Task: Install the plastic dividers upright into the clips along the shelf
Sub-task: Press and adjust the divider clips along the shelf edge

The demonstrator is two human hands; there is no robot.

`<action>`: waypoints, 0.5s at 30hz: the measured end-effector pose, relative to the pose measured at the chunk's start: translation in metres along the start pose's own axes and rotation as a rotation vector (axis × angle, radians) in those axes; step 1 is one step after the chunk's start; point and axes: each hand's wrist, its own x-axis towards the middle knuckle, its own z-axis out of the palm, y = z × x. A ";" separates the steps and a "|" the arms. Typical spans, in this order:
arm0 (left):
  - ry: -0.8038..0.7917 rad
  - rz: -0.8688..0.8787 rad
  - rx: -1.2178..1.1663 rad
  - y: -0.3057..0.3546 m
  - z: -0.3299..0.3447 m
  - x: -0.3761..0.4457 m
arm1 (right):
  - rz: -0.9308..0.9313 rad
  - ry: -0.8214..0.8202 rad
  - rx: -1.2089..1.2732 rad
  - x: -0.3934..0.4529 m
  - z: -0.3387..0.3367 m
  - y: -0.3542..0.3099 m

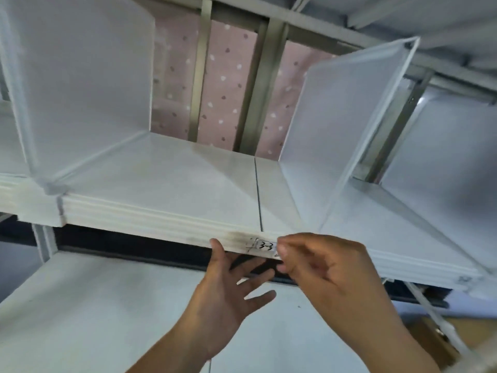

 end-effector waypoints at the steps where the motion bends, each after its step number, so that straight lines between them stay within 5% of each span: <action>1: -0.009 -0.008 0.002 -0.006 0.010 0.004 | 0.059 0.026 -0.004 -0.006 -0.011 0.005; 9: -0.043 -0.062 -0.184 -0.026 0.048 0.032 | 0.265 0.015 -0.189 0.001 -0.068 0.060; 15: -0.061 -0.049 -0.215 -0.029 0.046 0.042 | 0.048 -0.167 -0.476 0.042 -0.068 0.090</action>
